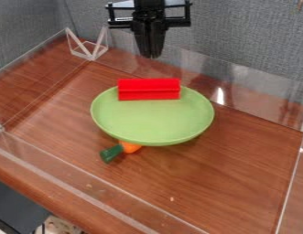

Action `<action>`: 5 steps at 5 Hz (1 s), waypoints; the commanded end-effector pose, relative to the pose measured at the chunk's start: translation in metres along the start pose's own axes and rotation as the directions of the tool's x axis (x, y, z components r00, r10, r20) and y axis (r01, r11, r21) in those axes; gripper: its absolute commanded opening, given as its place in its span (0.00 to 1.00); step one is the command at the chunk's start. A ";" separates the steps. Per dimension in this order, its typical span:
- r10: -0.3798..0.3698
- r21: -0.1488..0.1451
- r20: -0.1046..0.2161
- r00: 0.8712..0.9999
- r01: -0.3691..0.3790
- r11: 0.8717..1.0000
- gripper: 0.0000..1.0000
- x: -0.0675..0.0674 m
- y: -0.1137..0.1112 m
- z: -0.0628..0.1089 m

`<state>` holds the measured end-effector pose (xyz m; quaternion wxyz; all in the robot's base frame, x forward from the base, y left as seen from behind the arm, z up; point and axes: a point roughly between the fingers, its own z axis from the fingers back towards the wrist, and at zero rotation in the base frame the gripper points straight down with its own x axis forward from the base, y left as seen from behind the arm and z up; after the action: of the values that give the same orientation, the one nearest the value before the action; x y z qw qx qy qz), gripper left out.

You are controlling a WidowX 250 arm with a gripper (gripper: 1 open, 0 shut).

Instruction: Put the red object on the green plate

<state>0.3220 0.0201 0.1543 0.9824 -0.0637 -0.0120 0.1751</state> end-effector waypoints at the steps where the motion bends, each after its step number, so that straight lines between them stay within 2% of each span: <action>1: -0.043 -0.014 0.044 0.998 0.043 0.999 1.00 -0.010 -0.013 0.010; 2: -0.069 -0.013 0.032 0.997 0.070 0.997 1.00 -0.012 -0.020 -0.004; 3: 0.013 -0.015 0.046 0.999 -0.012 1.000 1.00 -0.001 -0.029 -0.016; 5: 0.102 -0.010 0.045 0.994 -0.101 0.995 1.00 0.014 -0.037 -0.040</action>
<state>0.3422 -0.0137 0.0998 0.9717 -0.0574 0.0021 0.2291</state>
